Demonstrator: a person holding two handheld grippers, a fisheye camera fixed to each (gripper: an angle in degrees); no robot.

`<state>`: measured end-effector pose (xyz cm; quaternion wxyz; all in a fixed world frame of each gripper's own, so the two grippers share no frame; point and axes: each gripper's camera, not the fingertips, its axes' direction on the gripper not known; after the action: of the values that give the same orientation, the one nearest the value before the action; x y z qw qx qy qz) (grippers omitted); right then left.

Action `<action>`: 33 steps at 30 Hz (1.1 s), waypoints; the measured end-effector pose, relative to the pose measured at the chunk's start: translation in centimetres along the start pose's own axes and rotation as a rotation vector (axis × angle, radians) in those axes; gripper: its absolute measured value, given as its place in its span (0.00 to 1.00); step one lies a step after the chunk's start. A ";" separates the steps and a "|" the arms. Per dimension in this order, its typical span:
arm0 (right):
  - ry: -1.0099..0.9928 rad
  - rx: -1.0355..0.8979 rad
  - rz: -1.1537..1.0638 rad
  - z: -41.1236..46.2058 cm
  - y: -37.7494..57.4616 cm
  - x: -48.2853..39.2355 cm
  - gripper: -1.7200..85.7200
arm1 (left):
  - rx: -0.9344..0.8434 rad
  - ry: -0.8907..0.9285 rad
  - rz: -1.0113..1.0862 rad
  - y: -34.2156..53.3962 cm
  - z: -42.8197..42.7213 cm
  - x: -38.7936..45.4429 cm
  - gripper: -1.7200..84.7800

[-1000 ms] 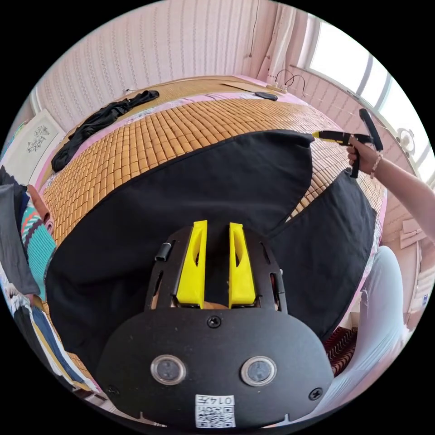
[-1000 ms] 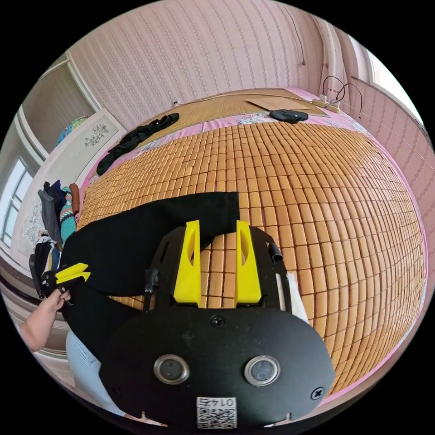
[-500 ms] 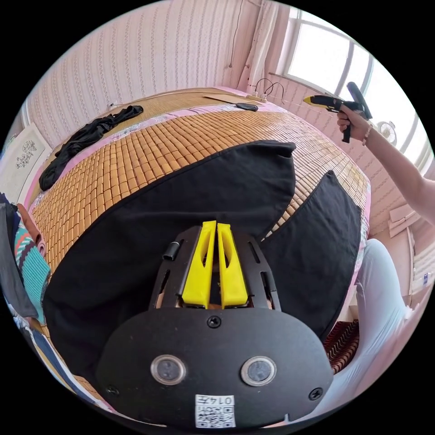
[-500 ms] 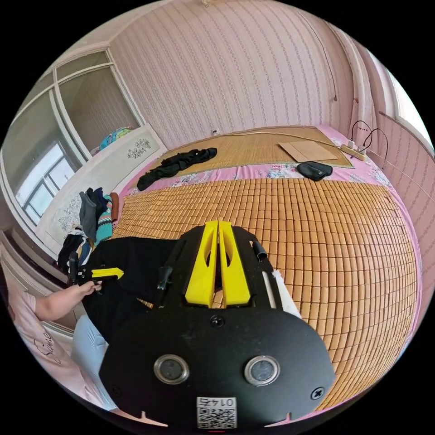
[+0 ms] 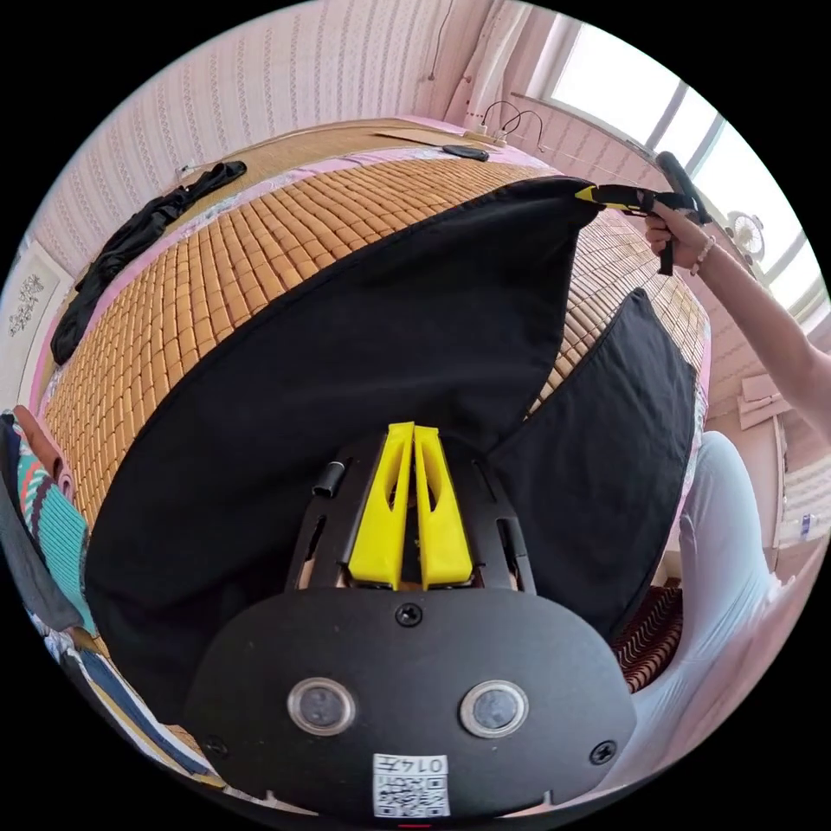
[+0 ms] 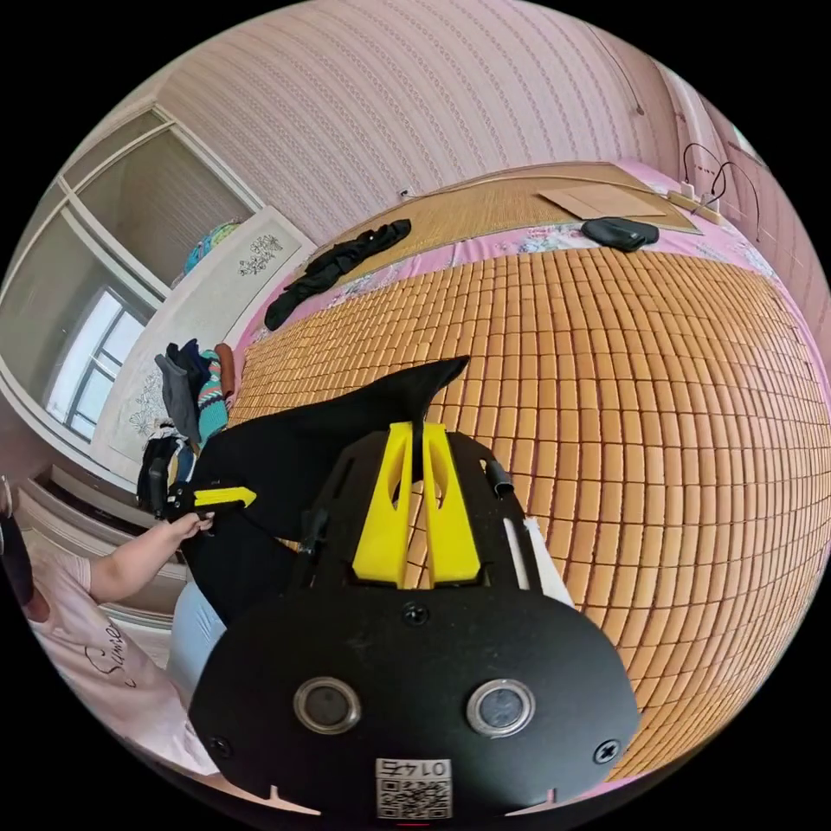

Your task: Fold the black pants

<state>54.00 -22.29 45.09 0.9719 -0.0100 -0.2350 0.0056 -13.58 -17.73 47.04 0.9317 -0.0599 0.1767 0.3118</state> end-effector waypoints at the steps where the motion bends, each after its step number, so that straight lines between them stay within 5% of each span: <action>1: -0.014 0.002 0.009 -1.5 -0.9 0.0 0.03 | 0.034 0.015 -0.013 -0.2 -0.8 -0.4 0.01; 6: -0.091 0.093 0.108 -2.0 -3.5 2.2 0.03 | 0.069 -0.002 -0.133 -0.5 -0.4 -3.0 0.01; 17: 0.320 -0.078 0.163 5.0 2.3 3.7 0.14 | -0.029 -0.046 -0.095 0.7 1.3 -1.4 0.05; 21: 0.285 -0.250 0.129 7.9 2.4 3.3 0.09 | -0.096 -0.054 -0.088 0.5 2.8 -1.6 0.08; 33: 0.425 -0.231 0.181 3.5 3.5 3.4 0.03 | -0.029 0.104 0.002 0.8 1.9 0.5 0.08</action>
<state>55.44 -18.69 49.66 0.9875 -0.1429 -0.0226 0.0634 -13.18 -16.41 48.64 0.9200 -0.0896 0.2204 0.3115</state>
